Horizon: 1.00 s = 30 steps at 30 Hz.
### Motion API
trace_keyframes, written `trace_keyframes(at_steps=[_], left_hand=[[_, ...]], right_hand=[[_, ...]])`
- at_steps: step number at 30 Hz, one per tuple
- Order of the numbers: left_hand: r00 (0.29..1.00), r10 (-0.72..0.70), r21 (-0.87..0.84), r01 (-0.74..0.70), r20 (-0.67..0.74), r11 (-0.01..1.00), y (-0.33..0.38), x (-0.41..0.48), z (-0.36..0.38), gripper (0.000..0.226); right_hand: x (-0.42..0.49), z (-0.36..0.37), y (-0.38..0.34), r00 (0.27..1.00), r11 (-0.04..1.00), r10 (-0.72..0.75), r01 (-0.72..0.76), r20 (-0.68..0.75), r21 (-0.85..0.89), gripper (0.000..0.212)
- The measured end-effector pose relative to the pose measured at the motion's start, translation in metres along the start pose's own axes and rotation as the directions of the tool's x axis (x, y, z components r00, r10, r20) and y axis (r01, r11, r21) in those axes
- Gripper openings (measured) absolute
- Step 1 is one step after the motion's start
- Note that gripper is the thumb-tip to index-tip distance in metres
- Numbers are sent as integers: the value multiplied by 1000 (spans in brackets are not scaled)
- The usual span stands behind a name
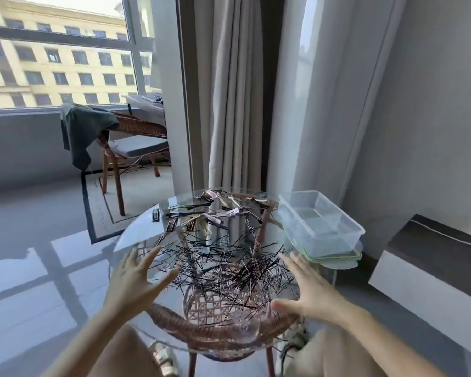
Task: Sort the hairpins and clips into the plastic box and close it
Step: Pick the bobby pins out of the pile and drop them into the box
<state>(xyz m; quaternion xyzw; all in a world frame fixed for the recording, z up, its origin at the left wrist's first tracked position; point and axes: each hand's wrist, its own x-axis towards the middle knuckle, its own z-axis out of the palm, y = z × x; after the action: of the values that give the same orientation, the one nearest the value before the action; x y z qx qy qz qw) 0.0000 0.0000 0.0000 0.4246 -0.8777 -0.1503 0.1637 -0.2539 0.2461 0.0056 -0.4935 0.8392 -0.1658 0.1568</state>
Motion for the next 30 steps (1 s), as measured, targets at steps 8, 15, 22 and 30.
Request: trace_keyframes(at_steps=[8, 15, 22, 30], left_hand=[[993, -70, 120, 58, 92, 991, 14, 35, 48, 105], [989, 76, -258, -40, 130, 965, 46, 40, 41, 77], [884, 400, 67, -427, 242, 902, 64, -10, 48, 96], [947, 301, 228, -320, 112, 920, 81, 26, 77, 81]], right_hand=[[46, 38, -23, 1000, 988, -24, 23, 0, -154, 120], [81, 49, -73, 975, 975, -221, 221, -7, 10, 107], [115, 23, -31, 932, 981, 111, -48, -346, 186, 58], [137, 36, -44, 984, 992, -40, 59, -173, 108, 49]])
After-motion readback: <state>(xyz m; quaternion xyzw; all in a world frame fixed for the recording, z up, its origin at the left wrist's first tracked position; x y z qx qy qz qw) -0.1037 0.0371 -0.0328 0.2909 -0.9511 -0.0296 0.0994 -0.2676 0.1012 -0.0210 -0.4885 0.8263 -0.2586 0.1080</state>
